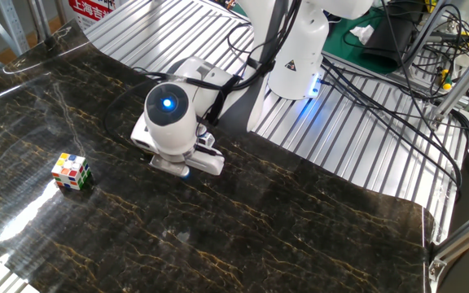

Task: Push the soccer ball into the goal

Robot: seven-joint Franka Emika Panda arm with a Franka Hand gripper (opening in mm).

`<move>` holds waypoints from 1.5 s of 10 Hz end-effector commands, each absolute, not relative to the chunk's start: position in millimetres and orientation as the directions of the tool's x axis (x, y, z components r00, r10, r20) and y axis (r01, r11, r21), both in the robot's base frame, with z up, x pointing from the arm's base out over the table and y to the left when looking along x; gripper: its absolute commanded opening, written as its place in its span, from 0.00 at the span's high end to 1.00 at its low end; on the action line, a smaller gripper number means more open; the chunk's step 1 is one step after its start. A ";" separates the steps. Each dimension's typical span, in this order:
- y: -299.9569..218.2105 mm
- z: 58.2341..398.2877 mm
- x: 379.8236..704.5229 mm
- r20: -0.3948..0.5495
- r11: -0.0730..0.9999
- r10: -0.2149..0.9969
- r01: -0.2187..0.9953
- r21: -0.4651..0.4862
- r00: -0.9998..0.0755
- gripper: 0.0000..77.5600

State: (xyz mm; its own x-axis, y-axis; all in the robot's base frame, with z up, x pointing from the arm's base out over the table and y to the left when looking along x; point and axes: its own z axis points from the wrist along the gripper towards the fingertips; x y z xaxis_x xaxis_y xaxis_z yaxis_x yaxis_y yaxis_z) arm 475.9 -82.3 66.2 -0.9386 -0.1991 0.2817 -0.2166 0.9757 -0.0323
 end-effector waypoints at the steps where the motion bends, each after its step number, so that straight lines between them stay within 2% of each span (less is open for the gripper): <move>1: -83.4 69.1 477.5 0.260 0.976 -0.201 -0.216 -0.030 -0.945 1.00; 11: -83.4 75.2 482.2 0.252 0.976 -0.206 -0.219 -0.023 -0.945 1.00; 15: -89.9 88.6 489.5 0.262 0.975 -0.206 -0.222 -0.029 -0.943 1.00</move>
State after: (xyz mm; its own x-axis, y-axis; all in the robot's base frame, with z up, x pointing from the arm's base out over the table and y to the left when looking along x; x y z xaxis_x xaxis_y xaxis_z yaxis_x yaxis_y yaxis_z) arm 487.3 -88.0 85.9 -0.9437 -0.2094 0.2563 -0.2218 0.9749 -0.0204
